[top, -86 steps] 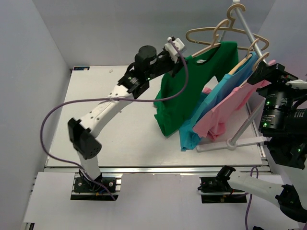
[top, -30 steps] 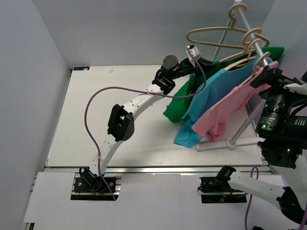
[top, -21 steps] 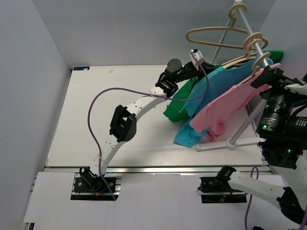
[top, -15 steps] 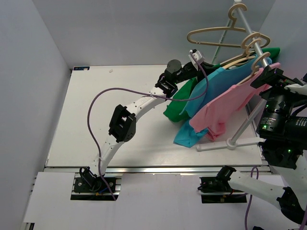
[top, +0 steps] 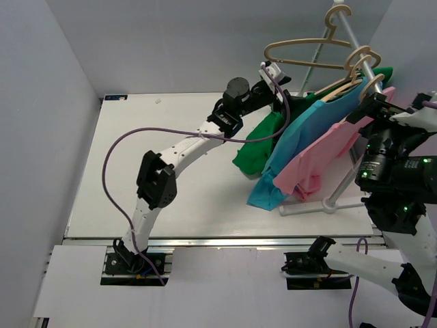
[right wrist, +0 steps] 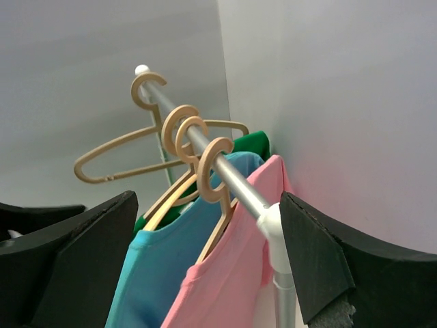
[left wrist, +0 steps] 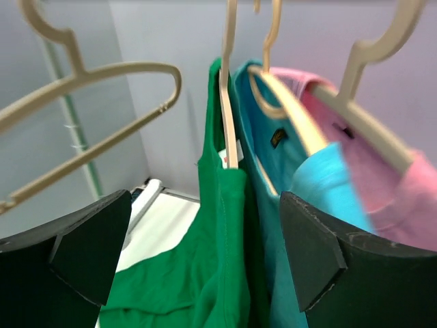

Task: Place the t-shirt on the hanger
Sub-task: Reset both arms

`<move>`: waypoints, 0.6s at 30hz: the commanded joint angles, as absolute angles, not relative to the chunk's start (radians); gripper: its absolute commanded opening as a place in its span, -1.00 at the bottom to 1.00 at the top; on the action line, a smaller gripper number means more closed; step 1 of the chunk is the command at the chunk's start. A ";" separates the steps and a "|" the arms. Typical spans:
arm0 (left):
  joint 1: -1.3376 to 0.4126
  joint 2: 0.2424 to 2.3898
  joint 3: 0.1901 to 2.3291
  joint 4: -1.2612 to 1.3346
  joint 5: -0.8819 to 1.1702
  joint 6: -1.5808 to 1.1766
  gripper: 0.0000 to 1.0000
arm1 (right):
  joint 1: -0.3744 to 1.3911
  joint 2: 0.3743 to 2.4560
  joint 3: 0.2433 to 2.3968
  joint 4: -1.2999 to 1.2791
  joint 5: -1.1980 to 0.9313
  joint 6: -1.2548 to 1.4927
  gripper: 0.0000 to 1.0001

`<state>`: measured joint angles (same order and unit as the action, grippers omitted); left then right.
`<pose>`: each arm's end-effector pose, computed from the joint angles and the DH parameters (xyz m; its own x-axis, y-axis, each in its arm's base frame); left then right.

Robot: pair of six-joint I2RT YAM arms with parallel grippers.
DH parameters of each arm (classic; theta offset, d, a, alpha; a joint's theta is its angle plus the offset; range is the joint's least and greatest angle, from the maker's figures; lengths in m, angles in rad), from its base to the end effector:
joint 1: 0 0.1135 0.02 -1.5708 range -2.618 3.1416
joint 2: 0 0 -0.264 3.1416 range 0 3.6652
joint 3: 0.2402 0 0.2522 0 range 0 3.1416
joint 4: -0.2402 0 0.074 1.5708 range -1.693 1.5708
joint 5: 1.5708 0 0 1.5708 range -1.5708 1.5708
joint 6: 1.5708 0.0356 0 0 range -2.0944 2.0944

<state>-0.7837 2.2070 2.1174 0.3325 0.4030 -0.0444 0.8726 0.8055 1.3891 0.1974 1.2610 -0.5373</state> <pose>0.3654 -0.3839 0.3894 0.1294 -0.1866 -0.9739 0.9256 0.3749 0.0512 0.0702 0.0309 0.5487 0.2858 0.0978 -0.9533 0.4046 0.8895 0.2125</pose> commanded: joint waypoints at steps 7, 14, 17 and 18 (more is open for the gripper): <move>-0.787 1.673 1.852 0.075 0.200 -0.021 0.96 | 0.877 0.974 1.552 -0.214 1.218 -0.247 0.79; -0.784 1.101 1.264 -0.246 -0.662 -0.405 0.96 | 0.877 1.208 1.613 -0.604 0.751 0.147 0.79; -0.776 0.954 1.086 -0.493 -0.755 -0.608 0.96 | 0.877 1.216 1.449 -0.533 0.620 0.224 0.79; -0.775 0.936 1.051 -0.539 -0.756 -0.700 0.96 | 0.877 1.209 1.404 -0.508 0.576 0.250 0.79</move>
<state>-0.7769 0.9451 1.1713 -0.2184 -0.5224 -0.4030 0.8726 1.2121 1.5021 -0.4595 0.7795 0.0902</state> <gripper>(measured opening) 0.982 0.895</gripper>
